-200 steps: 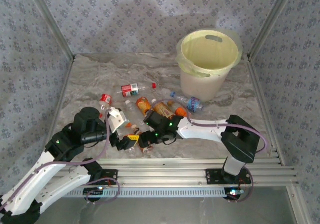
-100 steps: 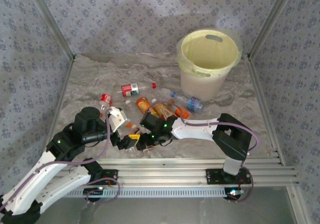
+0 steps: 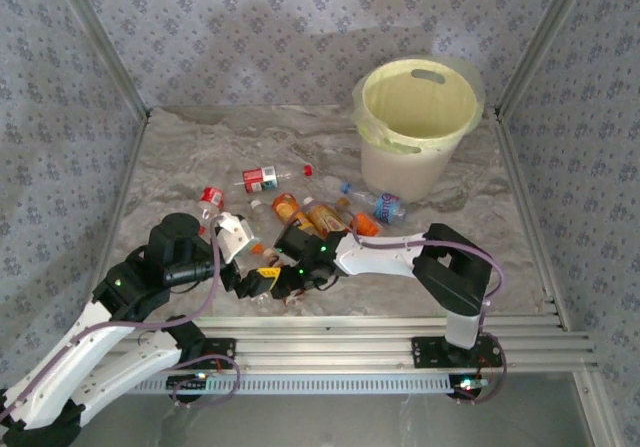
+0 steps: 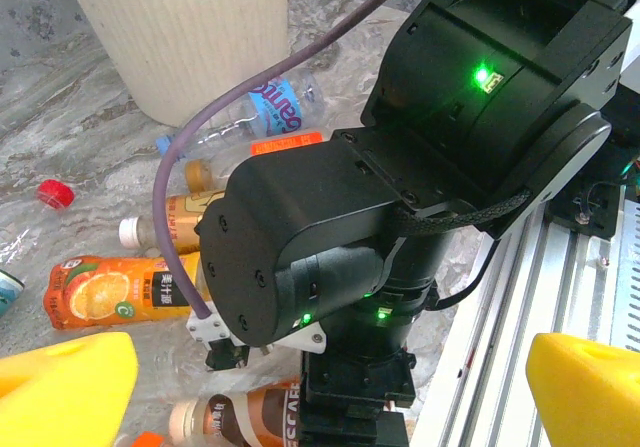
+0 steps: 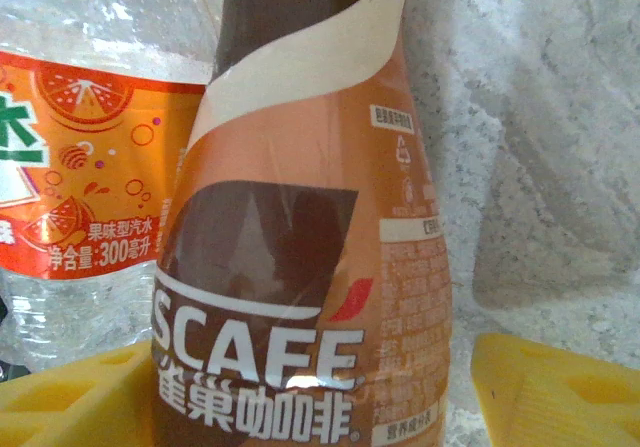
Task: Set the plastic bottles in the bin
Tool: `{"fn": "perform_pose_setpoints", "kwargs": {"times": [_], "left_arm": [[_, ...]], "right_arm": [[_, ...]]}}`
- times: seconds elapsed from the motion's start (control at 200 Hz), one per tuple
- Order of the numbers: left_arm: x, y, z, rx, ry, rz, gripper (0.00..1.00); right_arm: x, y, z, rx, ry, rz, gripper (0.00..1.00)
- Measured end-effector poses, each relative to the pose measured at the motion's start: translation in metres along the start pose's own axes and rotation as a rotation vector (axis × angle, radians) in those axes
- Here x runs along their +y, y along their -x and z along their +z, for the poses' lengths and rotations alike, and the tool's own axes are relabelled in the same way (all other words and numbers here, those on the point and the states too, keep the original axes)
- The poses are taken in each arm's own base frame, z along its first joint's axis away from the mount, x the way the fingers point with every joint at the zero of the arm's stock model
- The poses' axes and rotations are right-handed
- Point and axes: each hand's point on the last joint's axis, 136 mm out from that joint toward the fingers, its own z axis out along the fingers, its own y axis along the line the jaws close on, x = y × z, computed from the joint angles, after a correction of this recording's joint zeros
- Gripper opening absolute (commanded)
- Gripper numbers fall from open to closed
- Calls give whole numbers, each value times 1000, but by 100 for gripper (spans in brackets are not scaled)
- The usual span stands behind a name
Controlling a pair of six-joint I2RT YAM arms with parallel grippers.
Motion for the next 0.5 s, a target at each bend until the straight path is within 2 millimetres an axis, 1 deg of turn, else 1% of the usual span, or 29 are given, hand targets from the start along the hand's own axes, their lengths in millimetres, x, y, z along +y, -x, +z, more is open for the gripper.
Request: {"fn": "perform_pose_setpoints", "kwargs": {"times": [0.375,0.5], "left_arm": [[0,0,1,0,0,0,99],[0,-2,1,4,-1,-2,100]], "right_arm": [[-12,-3,3,15,-56,12,70],[-13,-3,3,13,-60,15,65]]}}
